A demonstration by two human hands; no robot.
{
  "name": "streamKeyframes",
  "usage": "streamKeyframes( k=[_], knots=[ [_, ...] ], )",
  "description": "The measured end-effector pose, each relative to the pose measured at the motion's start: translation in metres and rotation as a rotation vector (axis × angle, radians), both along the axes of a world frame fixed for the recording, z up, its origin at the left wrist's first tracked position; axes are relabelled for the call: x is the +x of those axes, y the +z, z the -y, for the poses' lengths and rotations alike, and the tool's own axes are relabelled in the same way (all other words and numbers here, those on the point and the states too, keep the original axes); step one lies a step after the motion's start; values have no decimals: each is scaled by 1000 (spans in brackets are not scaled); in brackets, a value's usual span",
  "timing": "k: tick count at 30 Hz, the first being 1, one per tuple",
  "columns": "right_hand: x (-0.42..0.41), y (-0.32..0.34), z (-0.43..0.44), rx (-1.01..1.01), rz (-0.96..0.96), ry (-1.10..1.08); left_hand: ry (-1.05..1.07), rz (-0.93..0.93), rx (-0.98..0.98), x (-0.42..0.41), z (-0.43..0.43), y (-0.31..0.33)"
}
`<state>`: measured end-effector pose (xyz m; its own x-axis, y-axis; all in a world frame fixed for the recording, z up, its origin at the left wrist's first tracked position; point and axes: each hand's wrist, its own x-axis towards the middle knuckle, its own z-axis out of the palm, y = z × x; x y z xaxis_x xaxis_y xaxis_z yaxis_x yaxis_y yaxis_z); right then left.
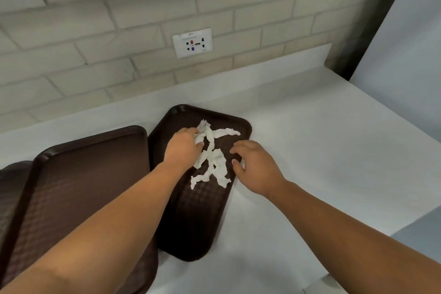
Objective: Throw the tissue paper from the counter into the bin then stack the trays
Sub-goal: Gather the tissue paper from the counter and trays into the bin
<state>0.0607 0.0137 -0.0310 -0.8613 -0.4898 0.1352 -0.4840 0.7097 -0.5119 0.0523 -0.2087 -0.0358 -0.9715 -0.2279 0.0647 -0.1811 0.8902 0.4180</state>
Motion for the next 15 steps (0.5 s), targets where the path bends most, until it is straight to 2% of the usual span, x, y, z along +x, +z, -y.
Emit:
streamKeyframes(
  k=[6, 11, 15],
  knots=[
    [-28, 0, 31, 29, -27, -11, 41, 67, 18, -18, 14, -12],
    [-39, -8, 50, 39, 47, -6, 106, -140, 195, -29, 37, 3],
    [-46, -9, 70, 61, 115, 14, 207, -124, 354, -28, 49, 30]
  ],
)
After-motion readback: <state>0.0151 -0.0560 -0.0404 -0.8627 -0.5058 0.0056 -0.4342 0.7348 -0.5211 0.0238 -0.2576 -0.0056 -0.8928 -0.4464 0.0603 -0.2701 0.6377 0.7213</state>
